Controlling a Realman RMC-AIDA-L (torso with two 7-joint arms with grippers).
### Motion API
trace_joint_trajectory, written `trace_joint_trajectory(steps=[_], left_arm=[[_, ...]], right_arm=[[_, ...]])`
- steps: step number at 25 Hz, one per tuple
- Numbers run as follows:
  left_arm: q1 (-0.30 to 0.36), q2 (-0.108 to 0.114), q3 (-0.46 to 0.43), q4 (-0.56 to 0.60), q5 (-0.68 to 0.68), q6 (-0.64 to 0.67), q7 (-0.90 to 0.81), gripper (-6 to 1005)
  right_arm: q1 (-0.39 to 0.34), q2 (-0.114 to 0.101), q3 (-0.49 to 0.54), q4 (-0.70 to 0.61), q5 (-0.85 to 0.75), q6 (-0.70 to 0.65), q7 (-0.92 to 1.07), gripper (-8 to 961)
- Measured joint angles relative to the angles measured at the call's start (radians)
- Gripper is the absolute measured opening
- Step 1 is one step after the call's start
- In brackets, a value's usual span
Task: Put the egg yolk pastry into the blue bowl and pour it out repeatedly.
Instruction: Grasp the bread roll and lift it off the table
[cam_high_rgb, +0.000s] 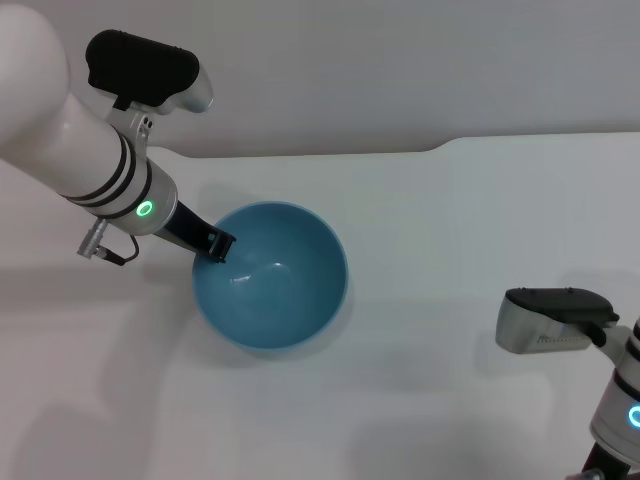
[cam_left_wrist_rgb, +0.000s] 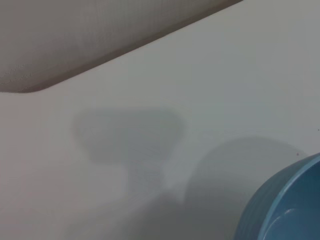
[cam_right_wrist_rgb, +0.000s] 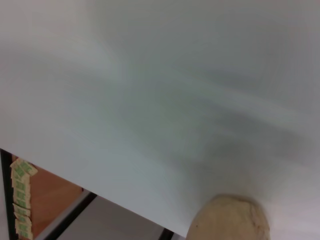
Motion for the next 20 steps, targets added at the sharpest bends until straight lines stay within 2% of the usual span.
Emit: trace_joint_trajectory(steps=[10,20], left_arm=[[-0.002,0.000,0.000,0.002,0.000,-0.001,0.004,1],[-0.003,0.001,0.000,0.002,0.000,0.000,0.005,1]], right_arm=[[-0.009,-0.003,-0.008,-0.032,0.000,0.003,-0.017,126],[-0.017,-0.007,-0.003,-0.088,-0.003,0.001,-0.018,61]])
